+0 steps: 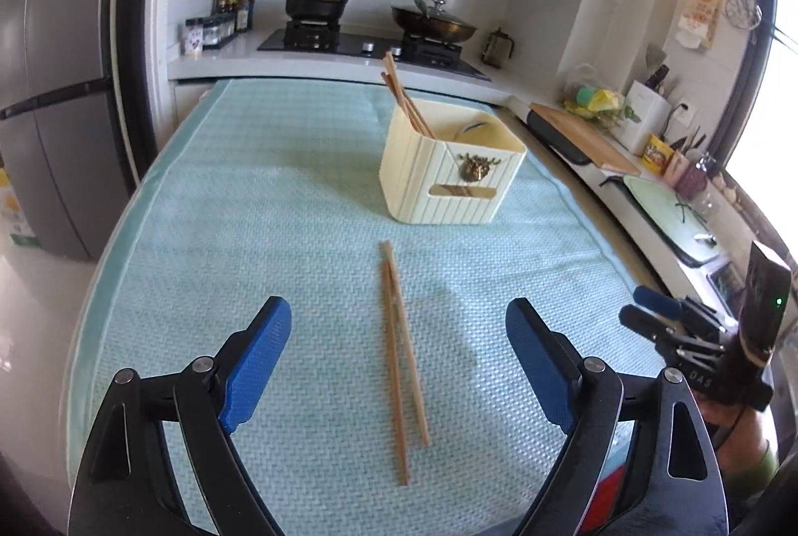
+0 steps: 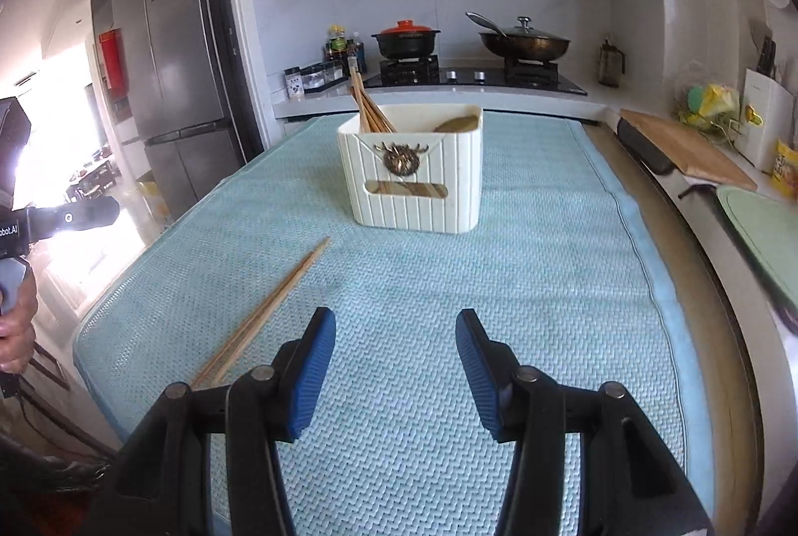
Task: Organize utensils
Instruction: 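Withdraw both open tools from the holder back over the last chopsticks, then grasp a wooden chopstick with the right tool while the left tool grasps another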
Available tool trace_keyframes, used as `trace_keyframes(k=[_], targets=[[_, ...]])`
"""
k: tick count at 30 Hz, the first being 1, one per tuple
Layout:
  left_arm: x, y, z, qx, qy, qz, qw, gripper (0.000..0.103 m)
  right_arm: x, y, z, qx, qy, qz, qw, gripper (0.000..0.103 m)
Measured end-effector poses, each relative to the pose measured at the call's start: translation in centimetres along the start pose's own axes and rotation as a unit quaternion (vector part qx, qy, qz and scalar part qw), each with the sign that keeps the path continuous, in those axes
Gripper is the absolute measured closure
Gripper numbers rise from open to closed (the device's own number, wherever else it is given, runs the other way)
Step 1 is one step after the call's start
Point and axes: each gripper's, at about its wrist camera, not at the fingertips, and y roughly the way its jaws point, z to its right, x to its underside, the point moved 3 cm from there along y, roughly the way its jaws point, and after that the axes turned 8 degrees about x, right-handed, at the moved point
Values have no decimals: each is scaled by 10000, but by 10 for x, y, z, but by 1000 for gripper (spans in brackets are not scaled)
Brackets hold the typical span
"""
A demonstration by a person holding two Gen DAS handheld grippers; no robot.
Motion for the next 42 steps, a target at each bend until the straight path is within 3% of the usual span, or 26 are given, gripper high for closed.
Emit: trace_keyframes(k=[6, 13, 20, 27, 34, 37, 42], targets=[[18, 7, -6, -332, 59, -39, 9994, 14, 13, -2, 9, 254, 153, -42, 9996, 52], [36, 13, -17, -512, -72, -154, 9985, 14, 23, 10, -1, 117, 327, -237, 9991, 52], [41, 17, -27, -575, -202, -215, 9979, 14, 25, 16, -20, -20, 108, -310, 9995, 52], [44, 20, -31, -623, -213, -269, 9975, 14, 28, 20, -15, 30, 231, -369, 9990, 52], [50, 24, -43, -710, -331, -365, 9963, 14, 17, 56, -37, -250, 62, -758, 9968, 52], [50, 21, -45, -789, -323, -323, 9958, 14, 6, 81, -60, -649, 53, -975, 9931, 69], [54, 13, -56, -886, -469, -283, 9946, 14, -10, 121, -109, -1130, -145, -1215, 9860, 84]])
